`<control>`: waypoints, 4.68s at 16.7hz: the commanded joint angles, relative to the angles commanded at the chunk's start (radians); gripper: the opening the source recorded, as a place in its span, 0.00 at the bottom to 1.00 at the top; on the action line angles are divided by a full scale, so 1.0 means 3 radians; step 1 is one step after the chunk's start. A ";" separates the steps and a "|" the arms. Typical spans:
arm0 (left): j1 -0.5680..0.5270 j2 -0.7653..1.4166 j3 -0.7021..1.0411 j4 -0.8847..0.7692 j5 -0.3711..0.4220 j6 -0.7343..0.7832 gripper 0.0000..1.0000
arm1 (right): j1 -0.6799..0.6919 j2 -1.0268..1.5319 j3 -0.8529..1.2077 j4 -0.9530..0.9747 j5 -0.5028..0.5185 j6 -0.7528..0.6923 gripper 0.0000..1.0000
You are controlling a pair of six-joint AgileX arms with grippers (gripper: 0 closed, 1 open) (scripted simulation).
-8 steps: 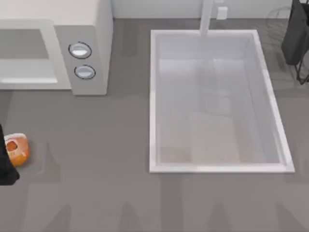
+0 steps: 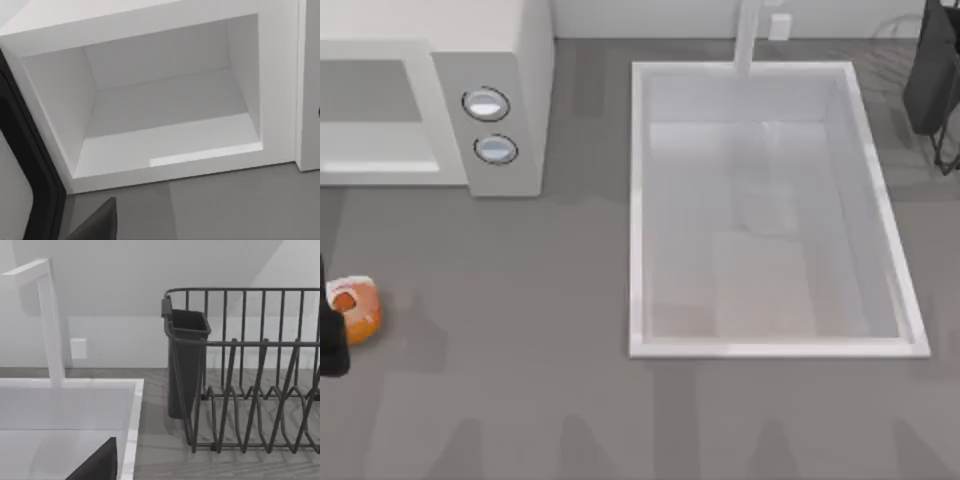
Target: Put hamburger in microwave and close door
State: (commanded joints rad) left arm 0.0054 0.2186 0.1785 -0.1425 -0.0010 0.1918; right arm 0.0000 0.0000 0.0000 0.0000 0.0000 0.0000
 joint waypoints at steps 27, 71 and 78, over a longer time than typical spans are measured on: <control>0.0090 0.5330 0.3511 -0.2805 -0.0020 0.3913 1.00 | 0.0000 0.0000 0.0000 0.0000 0.0000 0.0000 1.00; 0.0148 0.5402 0.3153 -0.2283 0.0157 0.3959 0.00 | 0.0000 0.0000 0.0000 0.0000 0.0000 0.0000 1.00; 0.0311 0.4989 0.3575 -0.3290 0.0078 0.4064 0.00 | 0.0000 0.0000 0.0000 0.0000 0.0000 0.0000 1.00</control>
State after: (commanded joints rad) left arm 0.0987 1.7154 1.2510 -1.1293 0.0225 1.4110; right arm 0.0000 0.0000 0.0000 0.0000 0.0000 0.0000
